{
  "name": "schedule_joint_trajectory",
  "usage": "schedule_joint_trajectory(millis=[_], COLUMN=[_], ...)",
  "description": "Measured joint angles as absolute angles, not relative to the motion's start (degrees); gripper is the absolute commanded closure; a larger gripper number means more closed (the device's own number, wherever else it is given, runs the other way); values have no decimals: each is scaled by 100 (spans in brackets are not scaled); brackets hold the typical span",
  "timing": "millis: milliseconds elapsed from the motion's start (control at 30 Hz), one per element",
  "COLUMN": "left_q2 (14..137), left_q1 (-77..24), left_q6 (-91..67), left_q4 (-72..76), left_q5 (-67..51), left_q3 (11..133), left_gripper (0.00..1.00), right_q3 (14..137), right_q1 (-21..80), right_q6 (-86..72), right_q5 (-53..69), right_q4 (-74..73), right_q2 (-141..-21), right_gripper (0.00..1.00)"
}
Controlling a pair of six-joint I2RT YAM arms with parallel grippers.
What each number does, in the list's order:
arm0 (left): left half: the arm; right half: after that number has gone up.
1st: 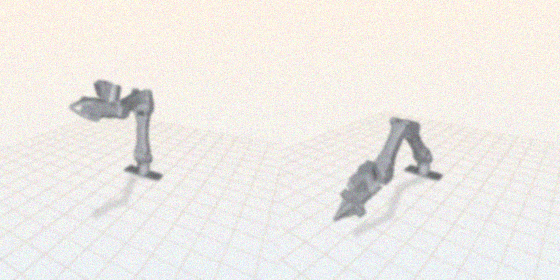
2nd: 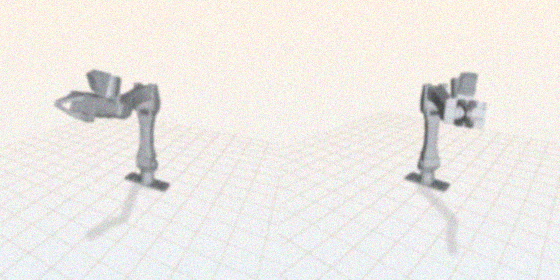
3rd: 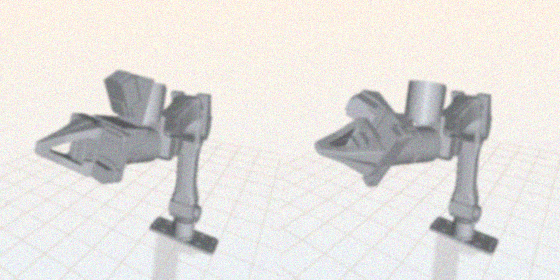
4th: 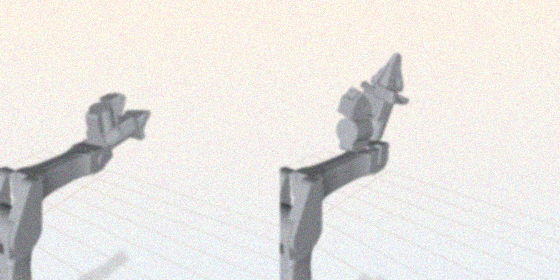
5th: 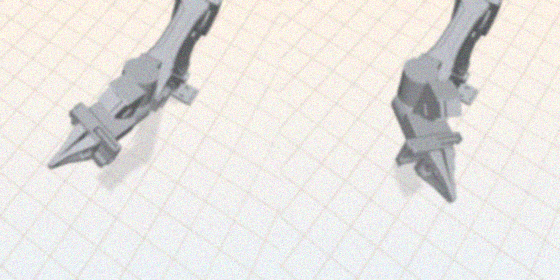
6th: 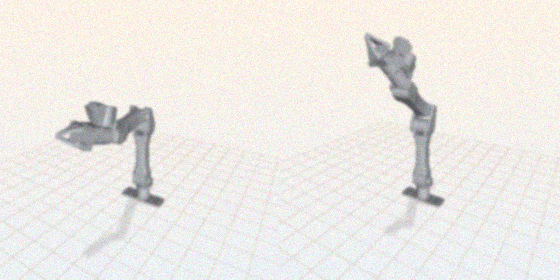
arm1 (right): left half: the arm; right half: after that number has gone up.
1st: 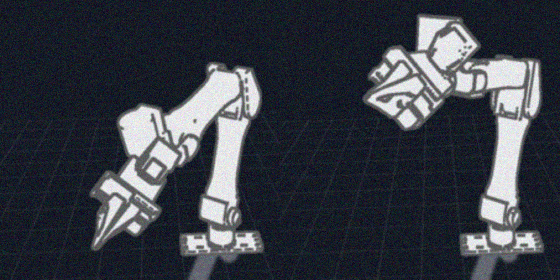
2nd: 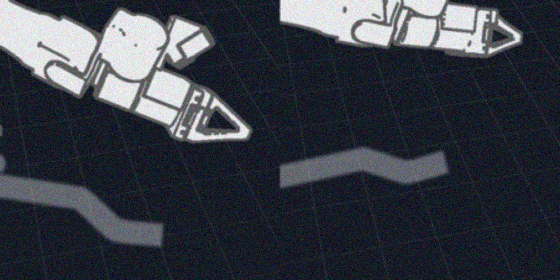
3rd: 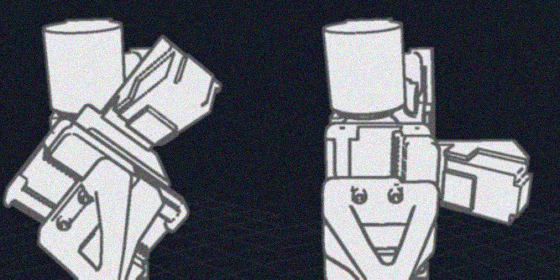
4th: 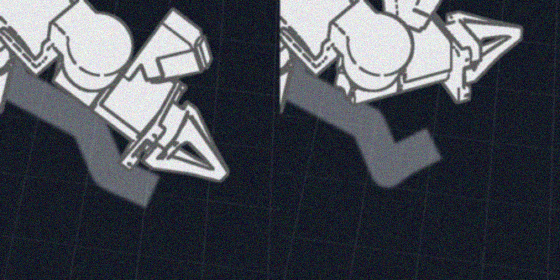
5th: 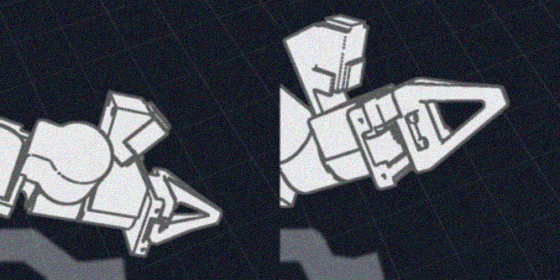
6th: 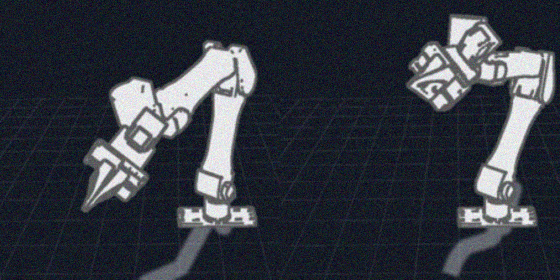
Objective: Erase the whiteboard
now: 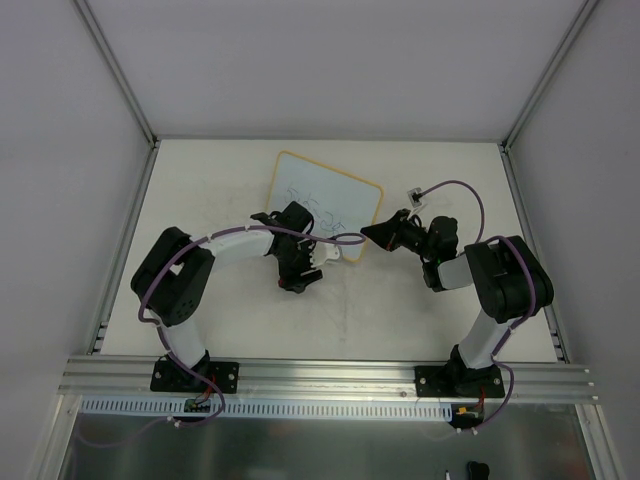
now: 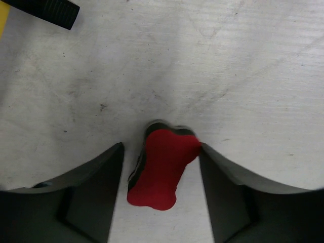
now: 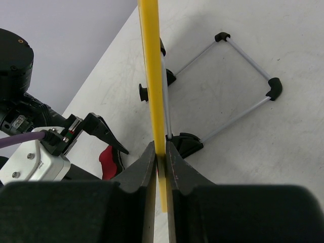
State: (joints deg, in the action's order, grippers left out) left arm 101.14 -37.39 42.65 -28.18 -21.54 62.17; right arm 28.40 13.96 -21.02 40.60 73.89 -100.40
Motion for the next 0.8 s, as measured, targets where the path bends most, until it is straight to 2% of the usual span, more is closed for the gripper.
schedule_joint_trajectory(millis=[100,233,467,600,733,800], left_q2=[10136,10141,10143,10141,10116,10036], left_q1=[-3739,-3739,-3739,-3736,-3660,-3610], left_q6=[4239,4176,3916,3356,2609,2307], left_q4=[-2818,-2825,-2842,-2943,-2952,-2932], left_q5=[-2058,-1997,-1907,-1892,-1861,-1817], left_q3=[6228,6235,6257,6348,6558,6573], left_gripper=[48,58,59,70,70,74], right_q3=[2840,2840,2860,2871,2871,2871], right_q1=[1396,1396,1396,1396,1396,1396], right_q6=[-2104,-2126,-2150,-2161,-2165,-2167], right_q5=[4062,4066,4086,4097,4099,4099], right_q4=[7391,7391,7387,7384,7384,7384], right_q2=[-10040,-10040,-10040,-10040,-10040,-10040], right_gripper=[91,91,91,91,91,91])
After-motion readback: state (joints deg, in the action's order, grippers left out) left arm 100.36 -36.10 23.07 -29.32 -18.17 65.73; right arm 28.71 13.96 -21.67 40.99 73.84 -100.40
